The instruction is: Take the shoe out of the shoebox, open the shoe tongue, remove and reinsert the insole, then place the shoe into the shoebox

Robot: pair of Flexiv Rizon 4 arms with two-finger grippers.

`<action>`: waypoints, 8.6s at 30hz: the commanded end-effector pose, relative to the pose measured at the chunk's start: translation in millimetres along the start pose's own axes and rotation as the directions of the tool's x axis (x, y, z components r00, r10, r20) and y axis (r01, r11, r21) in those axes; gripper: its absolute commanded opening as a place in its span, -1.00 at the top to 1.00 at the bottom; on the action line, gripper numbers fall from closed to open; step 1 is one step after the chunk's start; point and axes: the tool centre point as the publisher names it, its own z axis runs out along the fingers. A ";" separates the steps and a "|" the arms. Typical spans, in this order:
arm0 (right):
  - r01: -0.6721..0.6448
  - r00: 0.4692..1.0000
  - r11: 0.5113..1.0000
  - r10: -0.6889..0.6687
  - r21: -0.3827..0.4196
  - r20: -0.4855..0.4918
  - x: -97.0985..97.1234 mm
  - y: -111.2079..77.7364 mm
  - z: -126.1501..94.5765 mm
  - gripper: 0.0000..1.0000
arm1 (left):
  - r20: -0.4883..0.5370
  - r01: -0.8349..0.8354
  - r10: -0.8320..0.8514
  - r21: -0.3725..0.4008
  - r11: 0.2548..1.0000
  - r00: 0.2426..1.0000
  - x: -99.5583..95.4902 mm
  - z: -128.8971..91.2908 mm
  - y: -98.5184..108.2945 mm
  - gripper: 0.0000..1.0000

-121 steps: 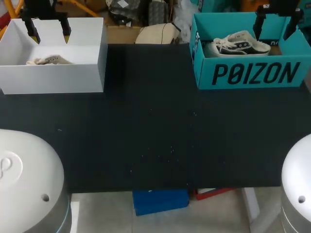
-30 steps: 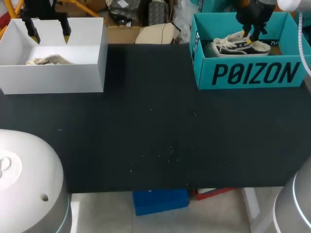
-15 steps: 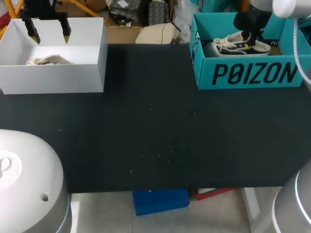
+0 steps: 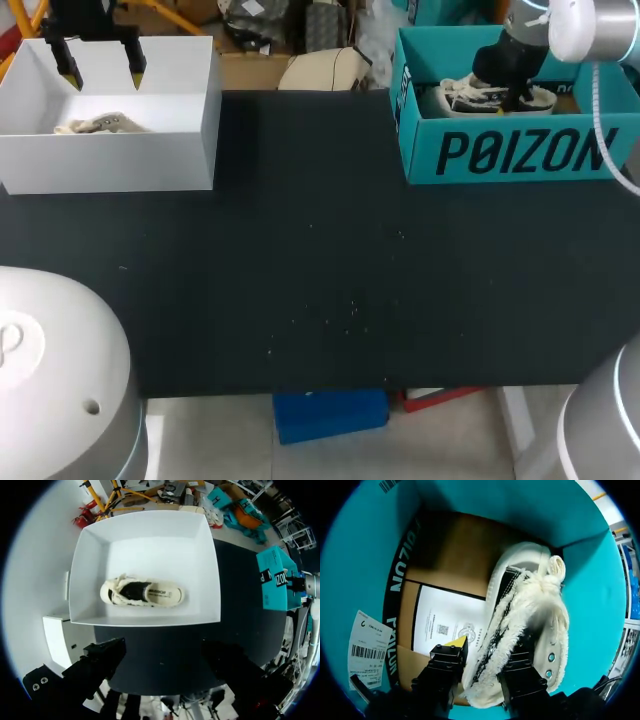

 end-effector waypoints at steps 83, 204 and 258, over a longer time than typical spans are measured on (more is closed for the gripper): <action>-0.264 0.909 0.964 0.261 -0.035 0.324 253.1 374.0 -242.4 1.00 | 0.002 0.001 -0.001 -0.002 1.000 1.000 0.1 -0.4 0.2 -1.00; -0.031 0.987 0.605 0.142 -0.796 0.070 304.8 395.8 -163.6 -1.00 | 0.002 0.001 -0.001 -0.002 1.000 1.000 0.1 -0.4 0.2 -1.00; -0.323 0.912 0.451 0.382 -0.832 -0.147 262.5 380.4 -6.1 -1.00 | 0.002 0.001 -0.001 -0.002 1.000 1.000 0.1 -0.4 0.2 -1.00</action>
